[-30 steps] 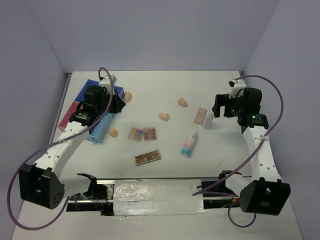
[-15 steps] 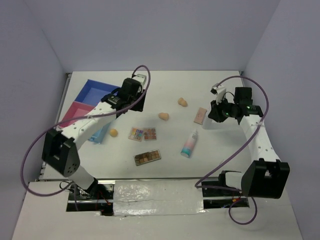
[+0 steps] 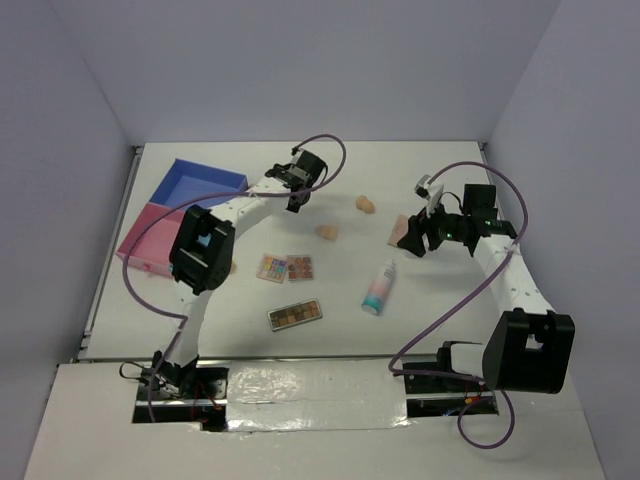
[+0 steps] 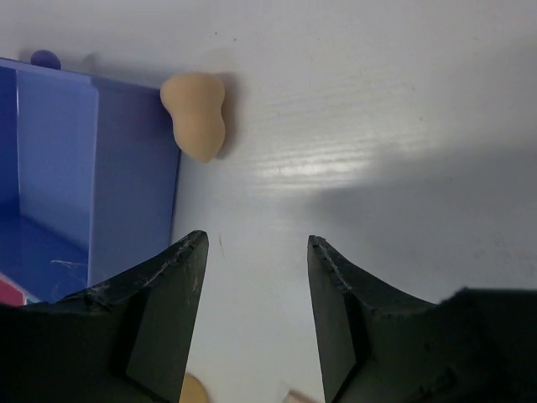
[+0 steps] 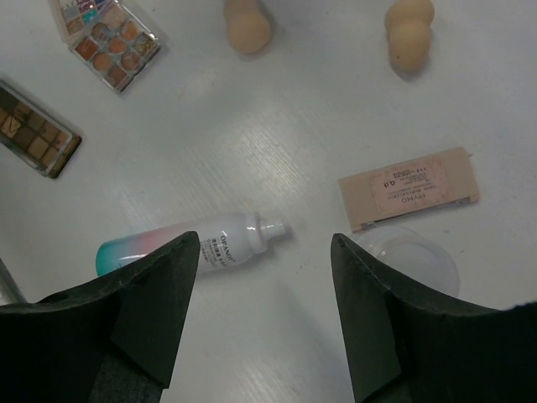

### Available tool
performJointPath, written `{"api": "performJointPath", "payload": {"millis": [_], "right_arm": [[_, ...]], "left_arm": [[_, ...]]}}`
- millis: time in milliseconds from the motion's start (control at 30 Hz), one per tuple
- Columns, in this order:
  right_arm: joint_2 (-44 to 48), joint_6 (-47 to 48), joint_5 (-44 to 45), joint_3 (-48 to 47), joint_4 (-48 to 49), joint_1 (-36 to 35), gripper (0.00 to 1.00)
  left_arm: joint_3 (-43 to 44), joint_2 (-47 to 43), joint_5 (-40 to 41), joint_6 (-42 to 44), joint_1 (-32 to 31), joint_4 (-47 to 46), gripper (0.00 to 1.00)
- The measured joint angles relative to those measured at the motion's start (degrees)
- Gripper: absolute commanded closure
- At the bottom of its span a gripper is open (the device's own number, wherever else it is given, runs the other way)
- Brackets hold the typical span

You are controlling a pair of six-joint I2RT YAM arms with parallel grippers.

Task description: Organize the makeup

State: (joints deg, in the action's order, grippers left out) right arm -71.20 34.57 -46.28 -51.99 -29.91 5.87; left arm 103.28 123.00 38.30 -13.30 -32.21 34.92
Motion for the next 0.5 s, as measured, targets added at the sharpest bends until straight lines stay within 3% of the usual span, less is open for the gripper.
{"api": "performJointPath", "payload": {"millis": [133, 500], "right_arm": [[0.00, 3.15, -2.51, 0.52, 0.07, 0.00, 0.28], [-1.18, 7.10, -5.29, 0.57, -0.20, -0.11, 0.28]], "left_arm": [[4.28, 6.86, 2.89, 1.05, 2.16, -0.68, 0.39], [8.55, 12.76, 5.95, 2.69, 7.93, -2.64, 0.45]]}}
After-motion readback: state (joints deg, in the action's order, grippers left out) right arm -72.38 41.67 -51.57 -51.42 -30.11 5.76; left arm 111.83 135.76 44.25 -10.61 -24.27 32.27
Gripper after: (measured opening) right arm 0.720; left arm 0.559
